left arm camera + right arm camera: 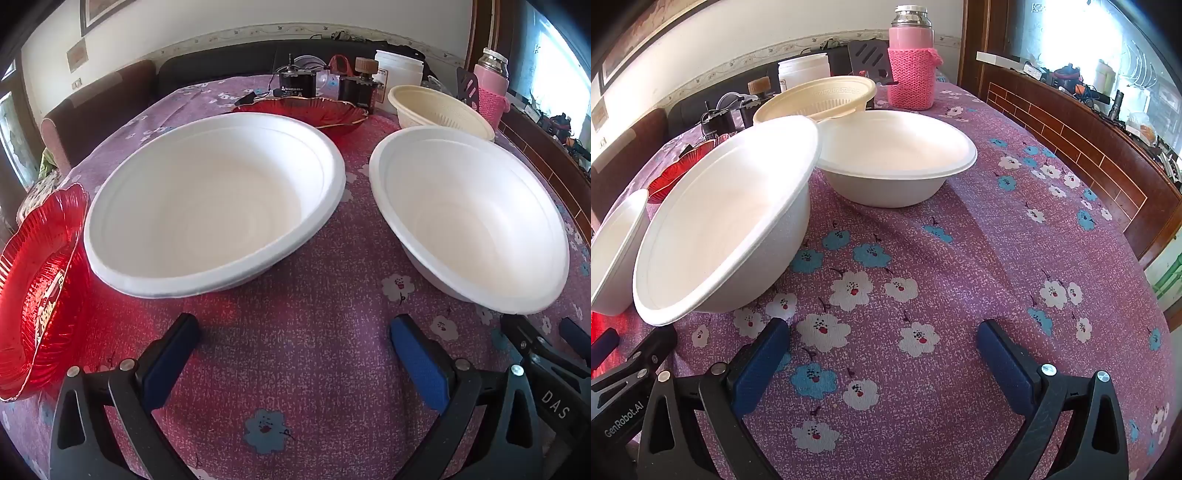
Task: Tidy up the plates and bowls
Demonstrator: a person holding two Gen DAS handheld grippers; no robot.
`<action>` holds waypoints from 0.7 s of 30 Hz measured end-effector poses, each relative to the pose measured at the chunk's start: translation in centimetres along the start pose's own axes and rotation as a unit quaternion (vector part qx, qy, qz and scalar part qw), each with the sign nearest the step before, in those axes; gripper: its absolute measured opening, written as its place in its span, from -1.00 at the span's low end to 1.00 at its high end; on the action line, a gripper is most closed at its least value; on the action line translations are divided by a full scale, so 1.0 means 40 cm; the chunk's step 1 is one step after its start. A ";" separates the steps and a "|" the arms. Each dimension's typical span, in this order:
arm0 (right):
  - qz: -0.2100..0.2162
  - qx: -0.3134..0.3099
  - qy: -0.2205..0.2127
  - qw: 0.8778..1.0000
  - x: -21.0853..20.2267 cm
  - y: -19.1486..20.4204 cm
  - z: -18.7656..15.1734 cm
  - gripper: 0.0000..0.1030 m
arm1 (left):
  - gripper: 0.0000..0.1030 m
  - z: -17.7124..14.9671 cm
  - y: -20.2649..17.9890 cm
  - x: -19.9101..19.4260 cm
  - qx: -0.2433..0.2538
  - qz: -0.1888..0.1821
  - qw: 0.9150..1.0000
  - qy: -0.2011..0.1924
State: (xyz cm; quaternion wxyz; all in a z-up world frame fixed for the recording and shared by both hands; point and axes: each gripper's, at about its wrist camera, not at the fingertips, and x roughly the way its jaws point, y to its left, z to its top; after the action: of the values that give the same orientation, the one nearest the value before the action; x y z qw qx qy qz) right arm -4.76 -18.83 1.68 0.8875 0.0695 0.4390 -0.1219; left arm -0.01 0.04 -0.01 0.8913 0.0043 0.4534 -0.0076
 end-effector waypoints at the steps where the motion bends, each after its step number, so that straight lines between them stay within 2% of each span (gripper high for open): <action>1: -0.001 -0.001 0.003 1.000 0.001 0.000 0.000 0.98 | 1.00 0.000 -0.001 0.000 0.000 0.002 1.000 0.001; 4: -0.001 -0.001 0.002 1.000 0.001 0.001 0.001 0.98 | 1.00 -0.001 0.000 -0.001 0.001 0.001 1.000 0.003; 10: 0.000 0.000 0.001 1.000 0.000 0.000 0.000 0.98 | 1.00 -0.011 -0.005 -0.009 0.029 -0.017 0.999 0.031; 15: 0.000 0.001 0.004 1.000 0.001 0.001 0.001 0.98 | 1.00 -0.018 -0.006 -0.016 0.023 -0.011 0.999 0.025; 21: 0.004 -0.002 0.030 1.000 0.012 -0.001 0.015 0.98 | 1.00 -0.027 -0.004 -0.022 0.019 -0.007 1.000 0.023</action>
State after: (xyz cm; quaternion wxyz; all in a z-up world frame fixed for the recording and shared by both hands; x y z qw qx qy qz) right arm -4.04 -19.08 1.67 0.8744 0.0729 0.4658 -0.1150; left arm -1.38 -0.08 0.07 0.8803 0.0181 0.4736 -0.0226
